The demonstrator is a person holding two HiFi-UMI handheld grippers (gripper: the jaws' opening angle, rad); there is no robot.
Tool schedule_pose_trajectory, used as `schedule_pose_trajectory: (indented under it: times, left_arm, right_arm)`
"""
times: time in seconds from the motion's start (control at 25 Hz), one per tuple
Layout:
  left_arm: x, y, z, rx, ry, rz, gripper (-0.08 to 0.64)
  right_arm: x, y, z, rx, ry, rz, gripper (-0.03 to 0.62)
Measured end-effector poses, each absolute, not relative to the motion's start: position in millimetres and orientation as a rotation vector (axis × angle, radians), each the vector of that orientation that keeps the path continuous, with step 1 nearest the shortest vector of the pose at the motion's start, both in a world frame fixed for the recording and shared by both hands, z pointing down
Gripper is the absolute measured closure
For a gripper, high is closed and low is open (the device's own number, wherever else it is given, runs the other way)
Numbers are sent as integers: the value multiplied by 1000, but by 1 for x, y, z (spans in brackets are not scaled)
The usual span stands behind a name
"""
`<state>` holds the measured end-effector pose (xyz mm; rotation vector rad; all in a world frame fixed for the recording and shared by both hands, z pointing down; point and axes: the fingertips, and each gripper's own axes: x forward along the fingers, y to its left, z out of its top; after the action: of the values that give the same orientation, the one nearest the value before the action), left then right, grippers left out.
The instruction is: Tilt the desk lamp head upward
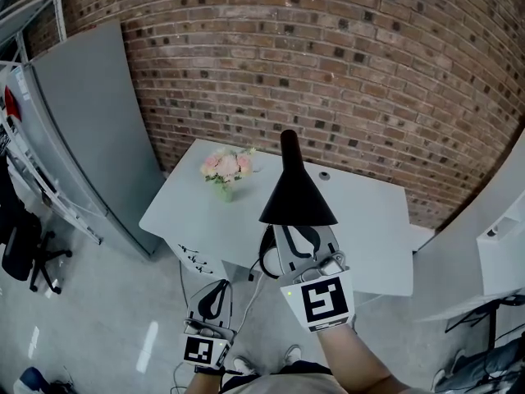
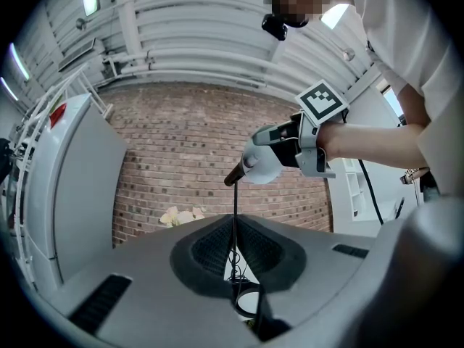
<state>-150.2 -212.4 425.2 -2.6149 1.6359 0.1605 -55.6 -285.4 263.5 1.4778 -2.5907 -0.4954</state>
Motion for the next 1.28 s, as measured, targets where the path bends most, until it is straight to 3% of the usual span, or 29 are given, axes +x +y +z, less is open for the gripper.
schedule_pose_trajectory:
  times: [1.28]
  left_arm:
    - [-136, -208, 424, -2644, 1577, 130, 540]
  right_arm:
    - [-45, -273, 299, 1509, -2619, -440, 574]
